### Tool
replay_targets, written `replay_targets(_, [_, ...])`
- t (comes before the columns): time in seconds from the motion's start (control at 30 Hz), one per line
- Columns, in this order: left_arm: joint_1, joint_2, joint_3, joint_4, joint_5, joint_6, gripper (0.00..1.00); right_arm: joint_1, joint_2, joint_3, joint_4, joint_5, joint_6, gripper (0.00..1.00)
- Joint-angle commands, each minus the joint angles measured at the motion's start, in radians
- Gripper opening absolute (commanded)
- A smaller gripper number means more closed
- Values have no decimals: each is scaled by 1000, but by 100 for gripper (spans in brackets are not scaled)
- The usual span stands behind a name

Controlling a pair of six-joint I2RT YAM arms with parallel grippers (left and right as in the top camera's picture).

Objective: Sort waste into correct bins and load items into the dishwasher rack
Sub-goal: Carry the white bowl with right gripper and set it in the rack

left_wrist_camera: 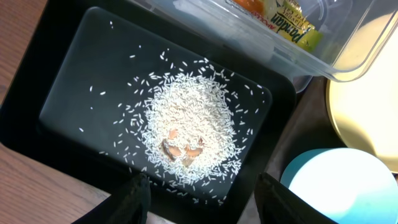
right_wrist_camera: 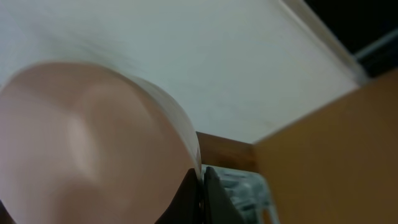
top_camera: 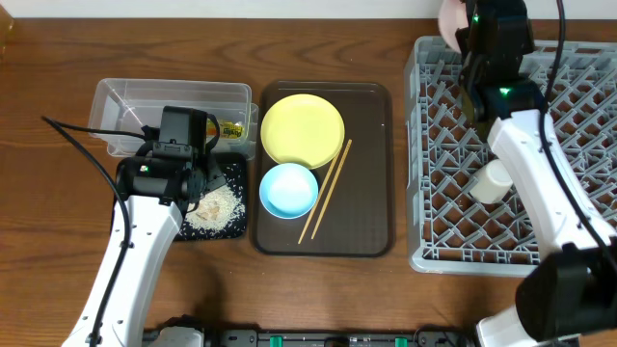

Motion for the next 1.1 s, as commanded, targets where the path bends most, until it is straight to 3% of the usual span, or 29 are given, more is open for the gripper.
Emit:
replay_targets(0.0, [5, -5, 0, -2, -24, -9, 56, -3, 61, 8, 34, 83, -86, 1])
replay_targets(0.37, [5, -5, 0, -2, -24, -9, 56, 16, 225, 8, 12, 158, -41, 1])
replay_targets(0.77, [5, -5, 0, -2, -24, -9, 57, 24, 246, 7, -29, 178, 22, 1])
replay_targets(1.07, [5, -5, 0, 2, -24, -9, 56, 67, 245, 7, -262, 155, 223, 1])
